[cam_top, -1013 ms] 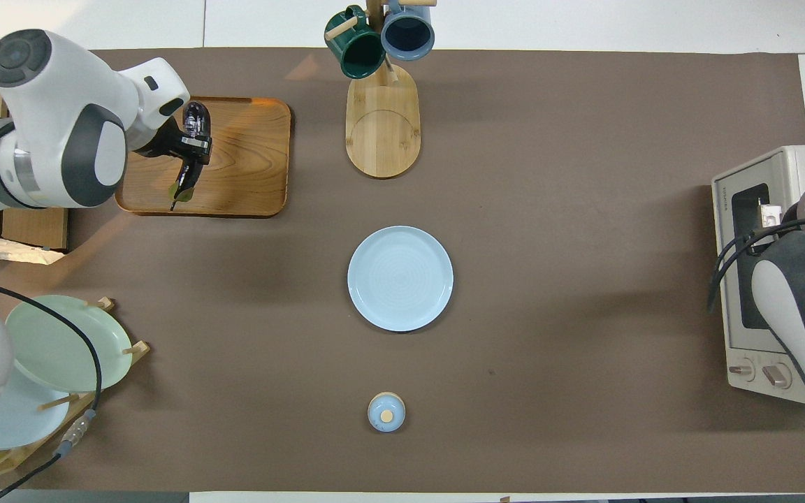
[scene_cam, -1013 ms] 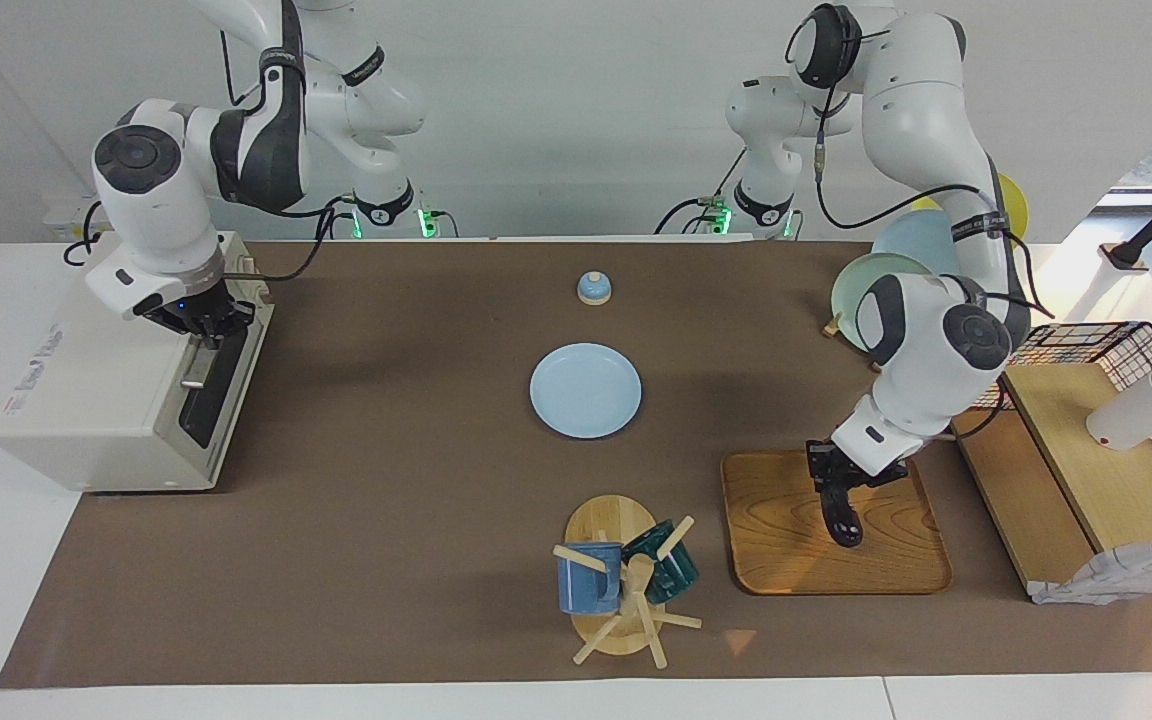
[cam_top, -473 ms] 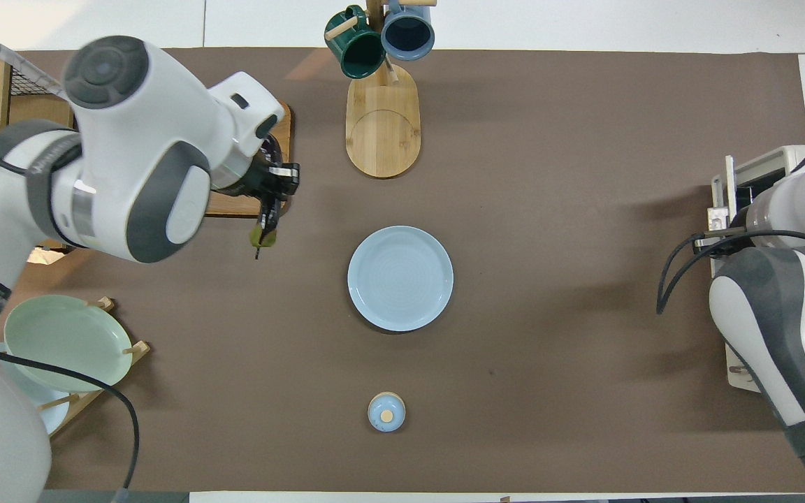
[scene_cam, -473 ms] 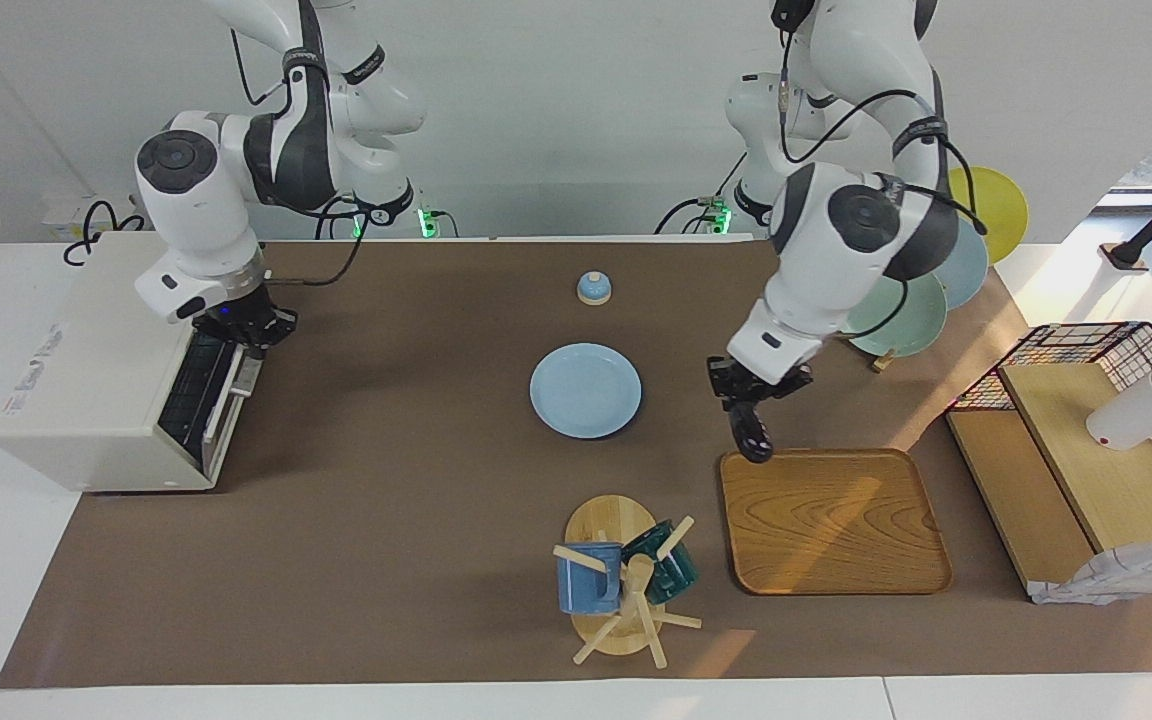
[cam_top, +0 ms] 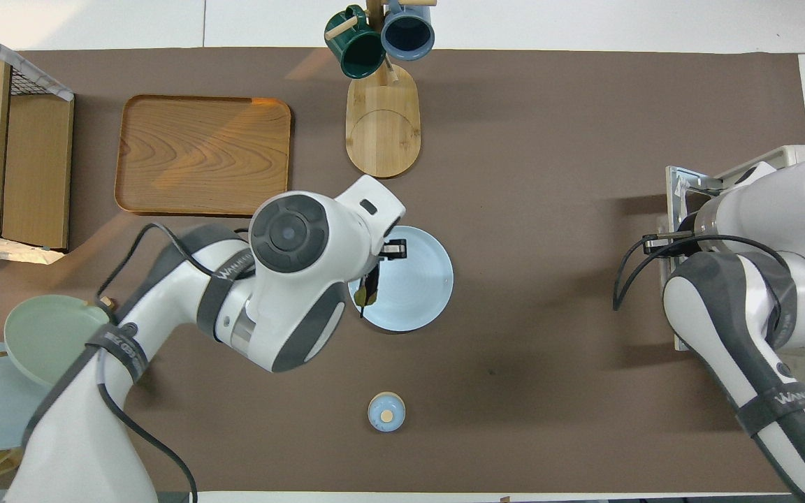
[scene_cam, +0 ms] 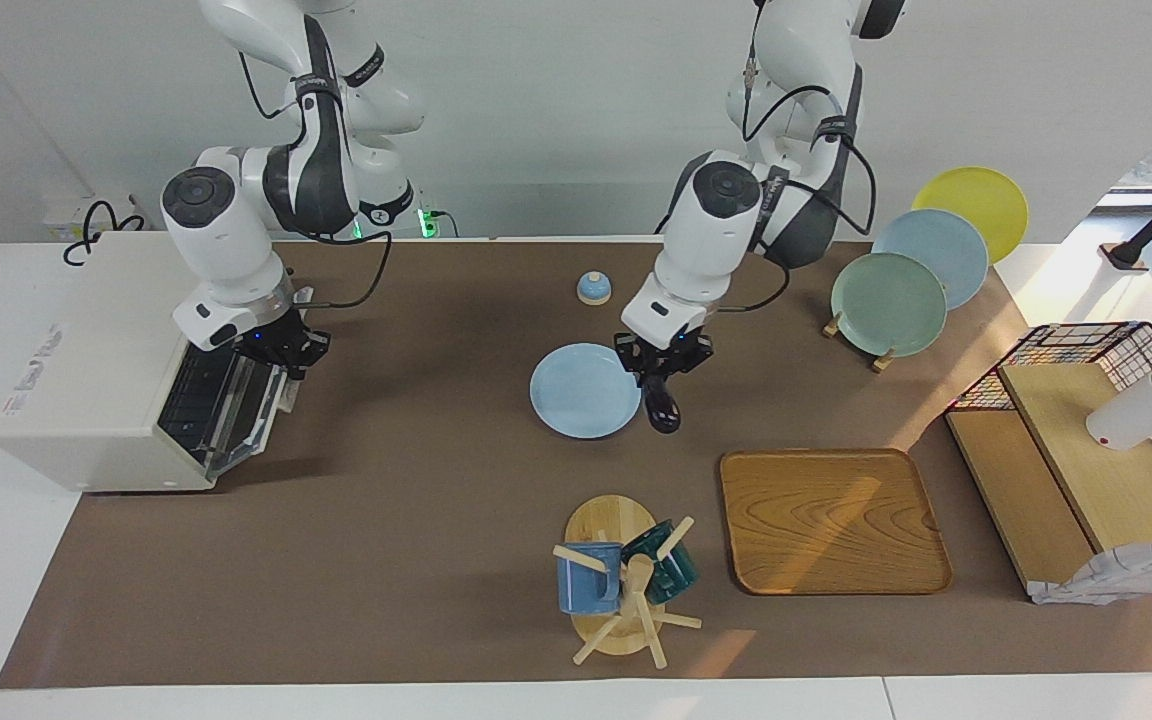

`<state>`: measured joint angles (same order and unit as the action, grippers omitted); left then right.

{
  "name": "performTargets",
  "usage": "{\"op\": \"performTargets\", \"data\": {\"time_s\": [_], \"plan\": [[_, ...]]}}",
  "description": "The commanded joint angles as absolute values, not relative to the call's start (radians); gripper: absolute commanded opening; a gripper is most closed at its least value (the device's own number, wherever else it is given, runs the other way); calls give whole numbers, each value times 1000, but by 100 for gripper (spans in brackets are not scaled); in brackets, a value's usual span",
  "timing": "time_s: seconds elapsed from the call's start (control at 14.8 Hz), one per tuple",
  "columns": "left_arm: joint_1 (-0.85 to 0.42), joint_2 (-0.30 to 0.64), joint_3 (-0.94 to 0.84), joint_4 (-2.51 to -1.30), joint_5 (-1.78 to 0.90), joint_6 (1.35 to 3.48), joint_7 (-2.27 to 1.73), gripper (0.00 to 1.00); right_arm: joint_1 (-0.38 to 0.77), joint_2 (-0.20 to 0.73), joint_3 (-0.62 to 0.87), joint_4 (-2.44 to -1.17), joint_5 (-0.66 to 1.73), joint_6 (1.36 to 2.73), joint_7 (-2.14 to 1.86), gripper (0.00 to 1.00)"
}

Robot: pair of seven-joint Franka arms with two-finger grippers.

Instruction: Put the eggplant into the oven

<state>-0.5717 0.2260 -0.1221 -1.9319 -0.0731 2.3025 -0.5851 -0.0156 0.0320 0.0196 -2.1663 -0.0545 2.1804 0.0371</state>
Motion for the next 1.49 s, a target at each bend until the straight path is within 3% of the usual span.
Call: {"op": "performTargets", "data": {"time_s": [0.0, 0.27, 0.47, 0.54, 0.61, 0.68, 0.81, 0.95, 1.01, 1.08, 1.28, 1.42], "plan": [[-635, 234, -101, -2000, -83, 2393, -617, 0, 1, 44, 14, -2198, -64, 2250, 104, 0], [-686, 307, -98, -2002, -83, 2468, -637, 0, 15, 77, 12, -2214, -64, 2283, 124, 0], [-681, 307, -98, -1999, -81, 2467, -627, 0, 20, 78, 15, -2206, -64, 2272, 126, 0], [-677, 307, -98, -2000, -81, 2464, -624, 20, 31, 80, 17, -2195, -52, 2257, 127, 0], [-675, 307, -97, -1997, -81, 2457, -626, 83, 47, 83, 17, -2178, -26, 2238, 133, 0], [-673, 304, -95, -1997, -81, 2451, -626, 100, 55, 83, 17, -2172, 13, 2221, 147, 0], [-644, 276, -91, -1981, -80, 2392, -611, 100, 63, 78, 17, -2174, 49, 2188, 140, 0], [-577, 232, -91, -1925, -80, 2268, -554, 100, 77, 77, 17, -2169, 58, 2180, 150, 27], [-528, 215, -92, -1884, -78, 2187, -513, 100, 78, 72, 17, -2163, 60, 2180, 146, 70], [-475, 204, -92, -1838, -78, 2105, -461, 100, 81, 68, 18, -2163, 60, 2166, 143, 100], [-317, 193, -91, -1705, -78, 1917, -306, 100, 121, 61, 20, -2140, 58, 2155, 111, 100], [-237, 175, -89, -1689, -75, 1872, -217, 100, 172, 75, 20, -2091, 60, 2139, 130, 100]]}}
